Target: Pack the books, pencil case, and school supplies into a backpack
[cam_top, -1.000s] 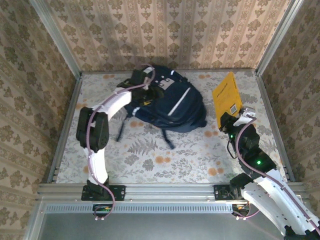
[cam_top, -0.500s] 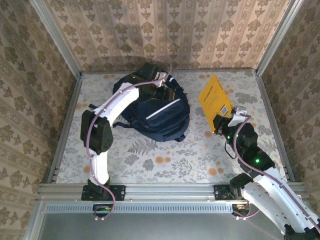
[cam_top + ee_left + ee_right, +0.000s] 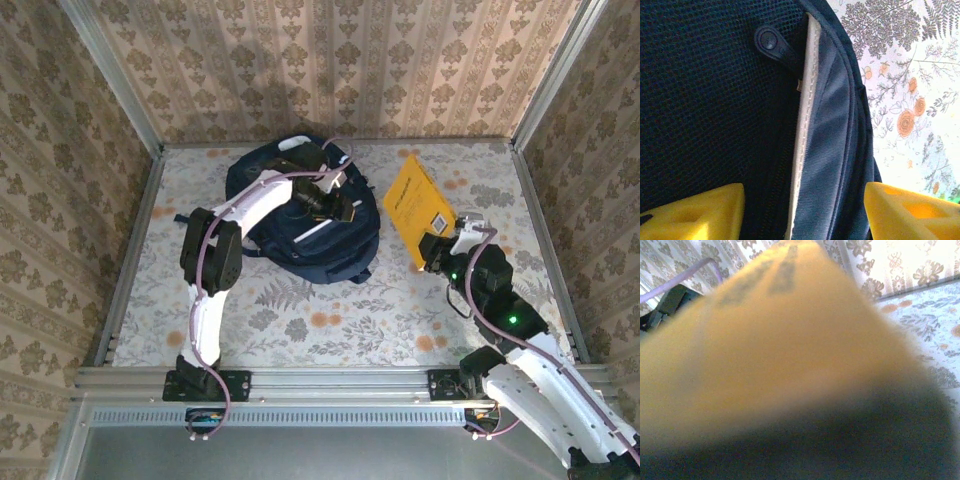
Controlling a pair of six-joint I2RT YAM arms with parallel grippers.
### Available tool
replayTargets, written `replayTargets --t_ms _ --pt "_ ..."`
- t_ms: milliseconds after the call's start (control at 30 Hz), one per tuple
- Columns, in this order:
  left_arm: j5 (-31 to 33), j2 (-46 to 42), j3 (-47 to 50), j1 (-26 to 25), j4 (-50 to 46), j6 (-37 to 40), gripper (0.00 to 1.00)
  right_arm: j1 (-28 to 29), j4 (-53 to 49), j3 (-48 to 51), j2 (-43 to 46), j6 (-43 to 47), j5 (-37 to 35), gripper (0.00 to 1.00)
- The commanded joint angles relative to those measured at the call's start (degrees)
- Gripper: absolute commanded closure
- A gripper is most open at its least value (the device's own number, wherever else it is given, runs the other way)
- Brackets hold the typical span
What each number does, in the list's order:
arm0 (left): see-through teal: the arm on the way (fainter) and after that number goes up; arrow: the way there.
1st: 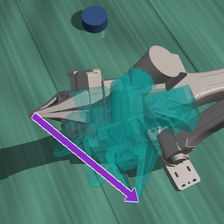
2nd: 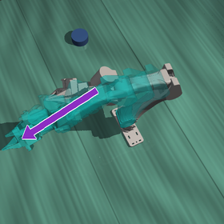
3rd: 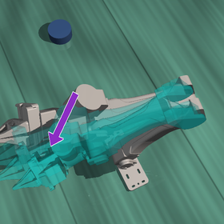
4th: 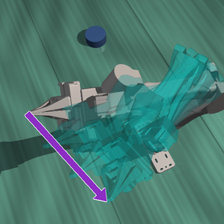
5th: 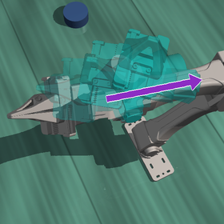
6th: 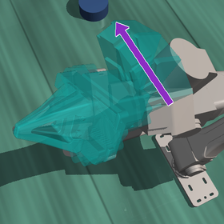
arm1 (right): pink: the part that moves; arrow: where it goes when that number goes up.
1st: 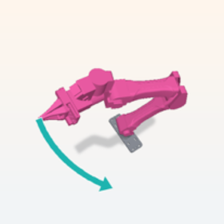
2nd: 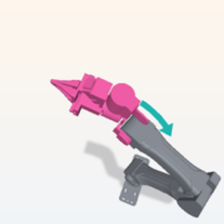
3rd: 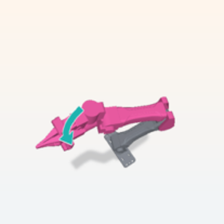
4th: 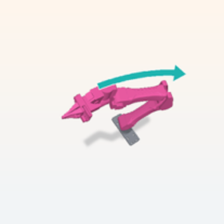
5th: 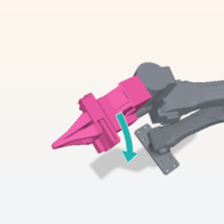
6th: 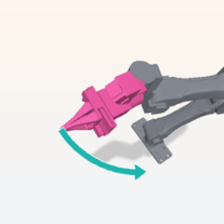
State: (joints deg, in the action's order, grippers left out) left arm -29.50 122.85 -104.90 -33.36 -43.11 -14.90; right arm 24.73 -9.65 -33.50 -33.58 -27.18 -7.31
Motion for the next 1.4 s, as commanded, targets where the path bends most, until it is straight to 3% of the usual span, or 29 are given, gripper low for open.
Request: replayTargets --t_ms 0,133,367,633,800,833,1133,1233,1367 --pt "-4.6 -3.1 1.0 -1.4 -1.0 0.4 0.37 -0.3 5.1 0.6 0.4 -1.2 2.0 1.00" --pt "-4.7 -4.0 1.6 -1.5 -0.8 0.3 0.41 -0.2 5.5 0.8 0.1 -1.6 2.4 1.00" --pt "-5.8 -5.1 3.3 -1.9 -0.3 0.7 0.62 -0.3 5.8 1.5 0.2 -2.5 2.9 1.00" --pt "1.5 -0.4 1.5 -1.3 -3.6 1.3 0.70 -0.3 6.5 2.3 0.5 -3.3 3.3 1.00" --pt "1.3 1.6 -3.2 -2.7 -6.1 1.7 0.98 -0.3 5.8 2.5 0.9 -3.3 3.3 1.00" --pt "0.9 1.3 -4.2 -2.9 -6.4 1.6 1.00 -0.3 5.4 2.4 1.2 -3.3 2.9 1.00" --pt "3.1 -8.2 -18.6 -0.6 -12.3 2.1 1.00 -0.3 -4.7 -0.1 6.5 -4.0 -13.5 1.00" --pt "2.7 -12.8 -19.5 1.8 -11.5 1.2 1.00 -0.3 -4.0 0.1 7.0 -4.7 -13.1 1.00" --pt "-3.9 -16.1 -19.4 6.1 -8.3 -1.6 1.00 -0.3 -1.3 1.6 6.6 -8.2 -10.2 1.00"
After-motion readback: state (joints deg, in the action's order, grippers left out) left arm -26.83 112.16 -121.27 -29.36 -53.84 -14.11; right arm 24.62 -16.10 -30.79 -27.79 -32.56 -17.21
